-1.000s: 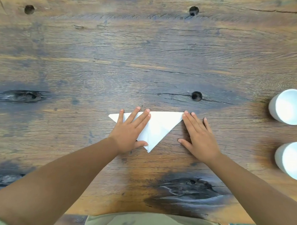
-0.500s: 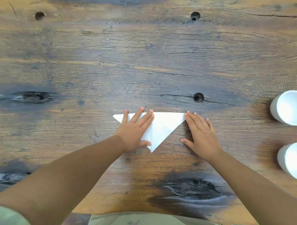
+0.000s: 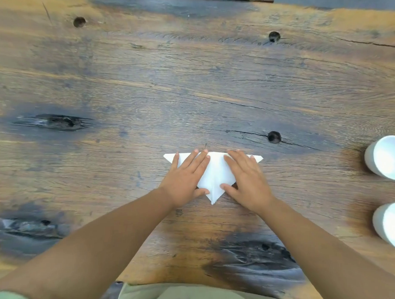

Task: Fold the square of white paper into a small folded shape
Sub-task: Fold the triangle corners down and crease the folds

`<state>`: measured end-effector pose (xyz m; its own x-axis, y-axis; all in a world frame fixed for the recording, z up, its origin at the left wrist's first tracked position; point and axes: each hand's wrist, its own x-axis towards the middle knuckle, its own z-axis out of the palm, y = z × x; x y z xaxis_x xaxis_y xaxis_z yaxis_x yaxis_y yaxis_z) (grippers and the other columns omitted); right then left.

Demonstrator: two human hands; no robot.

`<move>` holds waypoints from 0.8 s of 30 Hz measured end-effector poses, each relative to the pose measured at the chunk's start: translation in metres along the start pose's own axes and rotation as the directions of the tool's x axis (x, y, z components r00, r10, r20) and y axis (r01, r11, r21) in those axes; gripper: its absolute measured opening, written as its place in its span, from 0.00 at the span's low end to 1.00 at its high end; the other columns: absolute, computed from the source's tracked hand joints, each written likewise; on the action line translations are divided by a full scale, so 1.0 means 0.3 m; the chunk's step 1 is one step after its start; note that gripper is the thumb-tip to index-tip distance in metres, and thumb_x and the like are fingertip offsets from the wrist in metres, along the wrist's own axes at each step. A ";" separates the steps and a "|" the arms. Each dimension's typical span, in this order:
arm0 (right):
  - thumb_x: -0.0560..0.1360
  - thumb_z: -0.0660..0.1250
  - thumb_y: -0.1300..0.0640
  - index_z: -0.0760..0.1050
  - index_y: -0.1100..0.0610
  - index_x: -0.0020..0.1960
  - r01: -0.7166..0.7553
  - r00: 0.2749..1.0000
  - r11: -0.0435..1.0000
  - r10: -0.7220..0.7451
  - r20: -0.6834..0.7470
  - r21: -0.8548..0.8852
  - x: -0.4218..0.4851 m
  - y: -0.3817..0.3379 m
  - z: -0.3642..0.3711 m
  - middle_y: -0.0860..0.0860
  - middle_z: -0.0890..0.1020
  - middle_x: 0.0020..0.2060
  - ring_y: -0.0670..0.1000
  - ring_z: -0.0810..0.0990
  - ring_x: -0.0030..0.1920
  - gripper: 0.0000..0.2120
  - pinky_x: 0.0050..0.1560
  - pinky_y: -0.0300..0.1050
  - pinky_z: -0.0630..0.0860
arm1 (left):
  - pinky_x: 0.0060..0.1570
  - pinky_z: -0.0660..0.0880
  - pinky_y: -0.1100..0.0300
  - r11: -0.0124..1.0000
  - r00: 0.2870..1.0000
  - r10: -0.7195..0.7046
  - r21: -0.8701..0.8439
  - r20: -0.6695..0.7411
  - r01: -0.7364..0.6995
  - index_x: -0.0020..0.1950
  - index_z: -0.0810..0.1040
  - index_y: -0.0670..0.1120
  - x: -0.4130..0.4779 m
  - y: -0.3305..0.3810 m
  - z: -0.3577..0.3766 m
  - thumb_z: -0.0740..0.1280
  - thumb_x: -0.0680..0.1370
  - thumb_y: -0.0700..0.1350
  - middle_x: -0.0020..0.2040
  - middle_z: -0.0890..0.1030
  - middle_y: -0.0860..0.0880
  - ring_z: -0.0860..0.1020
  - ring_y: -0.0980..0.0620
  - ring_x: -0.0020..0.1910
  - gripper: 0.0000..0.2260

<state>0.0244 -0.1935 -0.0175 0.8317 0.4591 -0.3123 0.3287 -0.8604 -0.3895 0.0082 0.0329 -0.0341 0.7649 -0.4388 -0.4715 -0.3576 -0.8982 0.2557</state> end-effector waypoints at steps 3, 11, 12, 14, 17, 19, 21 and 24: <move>0.75 0.67 0.43 0.51 0.54 0.79 0.073 0.994 0.997 -0.070 0.080 -0.032 0.034 -0.044 0.040 0.48 0.50 0.80 0.51 0.43 0.79 0.40 0.78 0.55 0.43 | 0.76 0.45 0.37 1.000 1.000 -0.010 -0.014 -0.009 0.010 0.81 0.40 0.47 -0.001 -0.006 0.016 0.58 0.80 0.64 0.81 0.38 0.51 0.37 0.50 0.80 0.40; 0.76 0.65 0.42 0.46 0.53 0.80 0.095 0.986 0.990 -0.079 0.144 -0.104 0.049 -0.038 0.086 0.46 0.45 0.80 0.50 0.39 0.79 0.42 0.78 0.56 0.42 | 0.76 0.45 0.36 0.998 0.999 -0.016 0.056 -0.036 0.018 0.81 0.43 0.48 0.002 -0.004 0.048 0.56 0.79 0.65 0.81 0.37 0.52 0.39 0.46 0.80 0.39; 0.76 0.64 0.42 0.46 0.53 0.80 0.093 0.987 0.990 -0.077 0.144 -0.106 0.050 -0.038 0.087 0.46 0.45 0.80 0.51 0.39 0.79 0.42 0.78 0.57 0.42 | 0.76 0.45 0.35 0.998 0.999 -0.020 0.055 -0.037 0.022 0.81 0.43 0.48 0.005 -0.004 0.050 0.56 0.79 0.66 0.81 0.38 0.53 0.38 0.46 0.80 0.39; 0.77 0.64 0.41 0.45 0.53 0.80 0.091 0.986 0.990 -0.073 0.151 -0.112 0.052 -0.039 0.086 0.47 0.44 0.80 0.51 0.38 0.79 0.42 0.78 0.57 0.42 | 0.76 0.45 0.35 0.998 0.999 -0.021 0.050 -0.041 0.023 0.81 0.43 0.48 0.006 -0.004 0.051 0.57 0.79 0.66 0.81 0.39 0.53 0.39 0.46 0.80 0.39; 0.77 0.63 0.41 0.44 0.53 0.80 0.091 0.983 0.986 -0.068 0.168 -0.137 0.053 -0.044 0.084 0.47 0.44 0.80 0.51 0.38 0.79 0.42 0.78 0.57 0.41 | 0.76 0.45 0.36 0.998 0.999 -0.024 0.052 -0.042 0.026 0.81 0.43 0.48 0.004 -0.005 0.054 0.57 0.79 0.66 0.82 0.39 0.53 0.39 0.46 0.80 0.40; 0.77 0.63 0.41 0.43 0.53 0.80 0.095 0.983 0.983 -0.068 0.170 -0.156 0.055 -0.048 0.082 0.48 0.44 0.80 0.52 0.38 0.79 0.42 0.78 0.57 0.41 | 0.76 0.45 0.36 0.998 0.999 -0.024 0.058 -0.044 0.026 0.81 0.43 0.48 0.006 -0.005 0.056 0.56 0.79 0.66 0.81 0.39 0.53 0.39 0.47 0.80 0.40; 0.77 0.63 0.41 0.44 0.54 0.80 0.096 0.983 0.983 -0.068 0.170 -0.157 0.056 -0.051 0.080 0.48 0.44 0.80 0.52 0.38 0.79 0.41 0.78 0.57 0.41 | 0.76 0.45 0.36 0.998 0.999 -0.024 0.053 -0.042 0.026 0.81 0.43 0.48 0.004 -0.006 0.055 0.56 0.79 0.66 0.81 0.39 0.53 0.38 0.47 0.80 0.40; 0.78 0.62 0.40 0.45 0.54 0.80 0.096 0.983 0.983 -0.069 0.170 -0.155 0.052 -0.048 0.081 0.48 0.45 0.80 0.52 0.38 0.79 0.41 0.78 0.57 0.41 | 0.76 0.45 0.37 0.998 0.998 -0.040 0.042 -0.046 0.042 0.81 0.43 0.48 -0.001 -0.004 0.054 0.56 0.79 0.66 0.82 0.39 0.52 0.38 0.48 0.80 0.40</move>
<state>0.0218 -0.1685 -0.0378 0.7187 0.5482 -0.4277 0.4723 -0.8363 -0.2784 -0.0004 0.0338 -0.0479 0.8028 -0.4004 -0.4418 -0.3469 -0.9163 0.2001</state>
